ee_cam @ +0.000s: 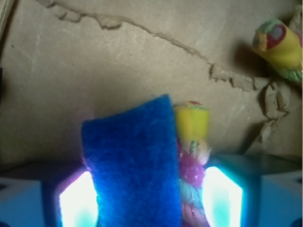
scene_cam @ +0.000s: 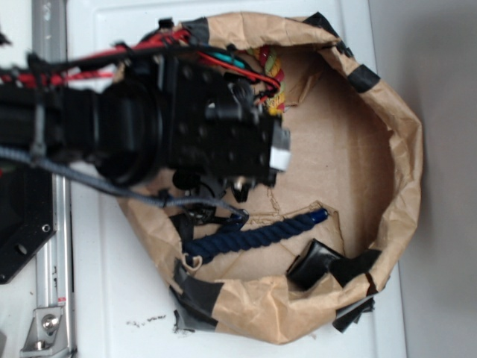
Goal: Grab the blue sponge.
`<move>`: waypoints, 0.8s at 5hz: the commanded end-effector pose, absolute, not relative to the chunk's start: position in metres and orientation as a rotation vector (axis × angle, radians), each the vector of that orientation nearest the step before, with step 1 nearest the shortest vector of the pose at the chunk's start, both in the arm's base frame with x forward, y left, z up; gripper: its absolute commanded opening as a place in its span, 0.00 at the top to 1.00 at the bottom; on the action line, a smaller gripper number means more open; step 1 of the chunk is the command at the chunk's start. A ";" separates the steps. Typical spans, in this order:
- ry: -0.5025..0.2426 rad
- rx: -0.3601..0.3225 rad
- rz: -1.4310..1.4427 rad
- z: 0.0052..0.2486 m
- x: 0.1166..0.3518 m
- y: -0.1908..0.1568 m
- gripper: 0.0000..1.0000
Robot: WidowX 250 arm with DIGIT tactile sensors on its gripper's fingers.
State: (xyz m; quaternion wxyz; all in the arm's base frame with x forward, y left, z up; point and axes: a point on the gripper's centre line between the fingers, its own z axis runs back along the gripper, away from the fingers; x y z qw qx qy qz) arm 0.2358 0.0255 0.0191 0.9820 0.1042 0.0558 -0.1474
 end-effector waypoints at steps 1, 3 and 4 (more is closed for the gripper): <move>0.067 0.180 -0.277 0.031 0.235 0.017 1.00; -0.022 0.116 -0.235 0.093 0.237 0.021 1.00; -0.061 0.109 -0.220 0.114 0.241 0.022 1.00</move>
